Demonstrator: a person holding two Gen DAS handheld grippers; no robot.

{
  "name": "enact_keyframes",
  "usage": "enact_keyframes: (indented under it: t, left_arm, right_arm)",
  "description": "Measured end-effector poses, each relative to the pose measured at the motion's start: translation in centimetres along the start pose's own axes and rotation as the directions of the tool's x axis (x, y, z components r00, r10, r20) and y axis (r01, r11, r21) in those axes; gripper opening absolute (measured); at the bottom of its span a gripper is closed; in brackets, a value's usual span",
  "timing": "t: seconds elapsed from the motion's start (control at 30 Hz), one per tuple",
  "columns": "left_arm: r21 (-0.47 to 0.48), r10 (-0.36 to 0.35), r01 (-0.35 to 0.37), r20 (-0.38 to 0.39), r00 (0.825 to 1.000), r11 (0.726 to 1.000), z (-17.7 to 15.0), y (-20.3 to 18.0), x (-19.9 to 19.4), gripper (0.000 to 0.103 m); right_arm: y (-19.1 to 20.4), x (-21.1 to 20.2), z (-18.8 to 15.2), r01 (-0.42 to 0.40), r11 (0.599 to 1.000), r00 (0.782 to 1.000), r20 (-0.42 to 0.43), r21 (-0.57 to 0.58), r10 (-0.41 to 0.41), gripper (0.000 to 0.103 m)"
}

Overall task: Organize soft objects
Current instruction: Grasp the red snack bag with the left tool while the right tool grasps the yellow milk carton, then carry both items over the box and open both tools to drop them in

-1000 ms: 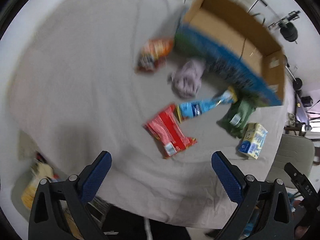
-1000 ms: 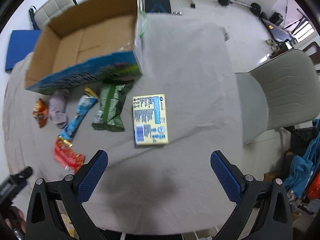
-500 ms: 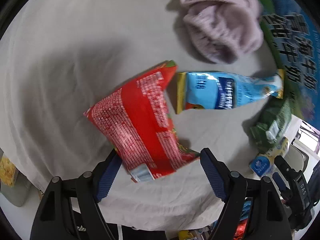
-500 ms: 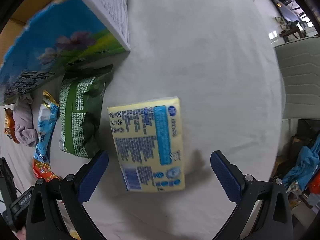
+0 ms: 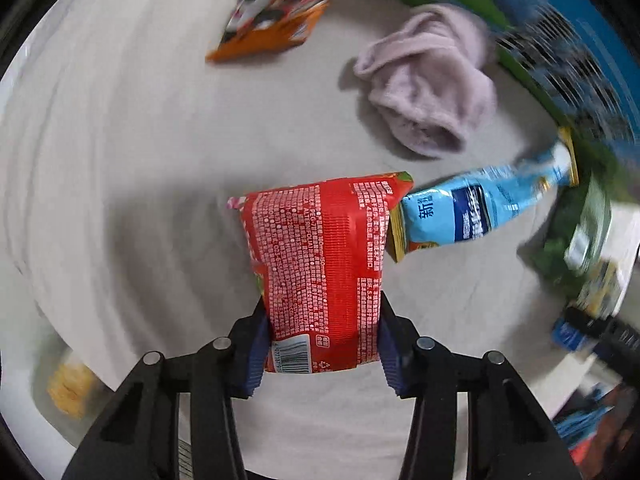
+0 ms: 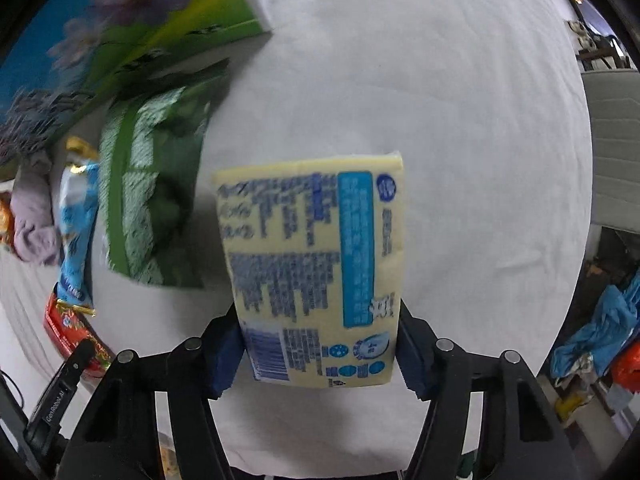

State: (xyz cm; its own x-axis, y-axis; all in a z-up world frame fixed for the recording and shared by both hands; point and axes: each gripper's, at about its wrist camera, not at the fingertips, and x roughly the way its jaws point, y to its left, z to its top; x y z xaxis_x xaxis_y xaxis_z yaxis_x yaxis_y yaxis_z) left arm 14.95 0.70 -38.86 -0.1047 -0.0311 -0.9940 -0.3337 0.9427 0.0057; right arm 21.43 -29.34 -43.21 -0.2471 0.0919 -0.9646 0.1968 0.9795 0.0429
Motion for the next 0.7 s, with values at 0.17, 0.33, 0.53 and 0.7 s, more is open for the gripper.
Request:
enact_keyframes:
  t: [0.17,0.33,0.53,0.7]
  left_arm:
    - [0.089,0.043,-0.050,0.083,0.996,0.995,-2.1,-2.2,-2.7,0.043]
    - [0.141,0.035,-0.057,0.157,0.987,0.988,-5.0,-4.3,-5.7,0.042]
    - [0.218,-0.031,-0.020,0.229,0.973,0.976,-7.3,-8.3,-12.2,0.042]
    - [0.281,-0.107,0.024,0.286,0.952,0.959,-5.1,-9.1,-19.0,0.042]
  right_arm:
    - [-0.1,-1.2,-3.0,-0.032,0.999,0.999,0.029,-0.032,0.033,0.066]
    - [0.0,-3.1,-6.6,-0.081,0.993,0.995,0.053,-0.080,0.085,0.066]
    - [0.1,-9.7,-8.1,-0.180,0.976,0.976,0.098,-0.124,0.192,0.066]
    - [-0.9,-17.9,-7.9,-0.208,0.962,0.954,0.180,-0.179,0.240,0.066]
